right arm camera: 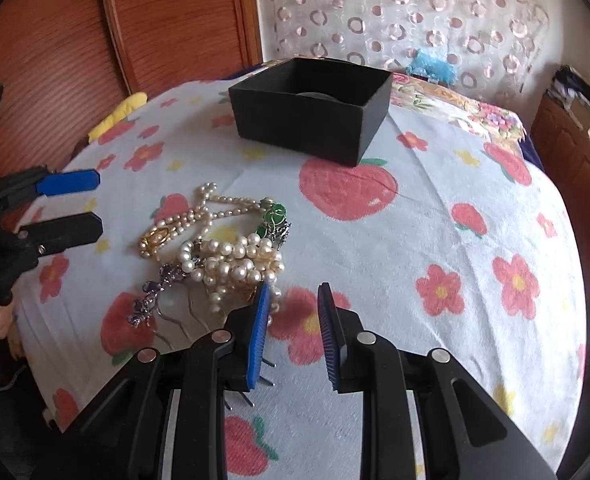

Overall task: Organize jewelry
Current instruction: 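Withdraw both tools from the box back to the pearl necklaces, then grasp a pearl necklace strand with the left tool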

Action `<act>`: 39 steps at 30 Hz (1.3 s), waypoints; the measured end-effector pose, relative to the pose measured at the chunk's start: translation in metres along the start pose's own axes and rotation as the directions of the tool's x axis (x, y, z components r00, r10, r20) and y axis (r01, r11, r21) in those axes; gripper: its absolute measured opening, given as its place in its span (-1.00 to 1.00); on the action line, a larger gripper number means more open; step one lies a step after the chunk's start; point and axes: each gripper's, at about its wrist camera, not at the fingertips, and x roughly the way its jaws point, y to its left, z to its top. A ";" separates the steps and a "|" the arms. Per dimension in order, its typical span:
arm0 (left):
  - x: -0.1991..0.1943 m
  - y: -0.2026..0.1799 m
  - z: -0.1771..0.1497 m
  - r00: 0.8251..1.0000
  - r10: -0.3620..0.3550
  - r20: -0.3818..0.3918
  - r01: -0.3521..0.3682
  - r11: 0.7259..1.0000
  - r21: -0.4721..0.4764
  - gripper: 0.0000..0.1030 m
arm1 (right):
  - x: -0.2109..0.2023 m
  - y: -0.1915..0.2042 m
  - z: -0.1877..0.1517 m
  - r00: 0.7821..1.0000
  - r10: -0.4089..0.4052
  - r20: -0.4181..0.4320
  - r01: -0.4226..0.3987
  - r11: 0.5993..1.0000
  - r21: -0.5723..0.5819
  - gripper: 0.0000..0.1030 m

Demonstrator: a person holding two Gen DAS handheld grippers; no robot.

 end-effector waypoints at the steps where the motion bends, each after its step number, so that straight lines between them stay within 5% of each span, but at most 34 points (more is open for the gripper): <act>1: 0.000 -0.001 0.000 1.000 0.001 0.001 -0.001 1.000 -0.001 0.48 | 0.001 0.000 0.001 1.000 -0.003 -0.004 0.003 1.000 -0.005 -0.47; 5: 0.000 -0.001 -0.002 1.000 0.002 -0.003 -0.002 1.000 -0.008 0.48 | 0.004 -0.003 0.007 1.000 -0.023 -0.013 0.023 1.000 -0.019 -0.48; 7: 0.000 0.000 -0.002 1.000 0.002 -0.006 -0.002 1.000 -0.011 0.48 | 0.006 -0.010 0.009 0.993 -0.113 -0.015 0.113 0.993 -0.033 -0.59; 20: 0.015 0.001 -0.003 0.998 -0.009 -0.060 0.010 1.000 0.006 0.46 | 0.008 -0.025 0.005 0.998 -0.058 -0.007 0.058 0.998 -0.001 -0.60; 24: 0.023 0.002 -0.001 0.996 -0.030 -0.088 0.031 0.999 0.010 0.14 | 0.006 -0.028 0.000 0.997 -0.074 0.031 0.074 0.997 0.014 -0.81; 29: 0.031 0.003 0.004 0.994 -0.044 -0.105 0.046 0.999 0.016 -0.20 | 0.005 -0.029 -0.001 0.996 -0.080 0.034 0.080 0.997 0.015 -0.81; 39: 0.053 0.007 0.016 0.984 -0.033 -0.173 0.046 0.996 0.072 -0.31 | 0.006 -0.025 0.000 0.995 -0.088 0.036 0.088 0.996 0.009 -0.81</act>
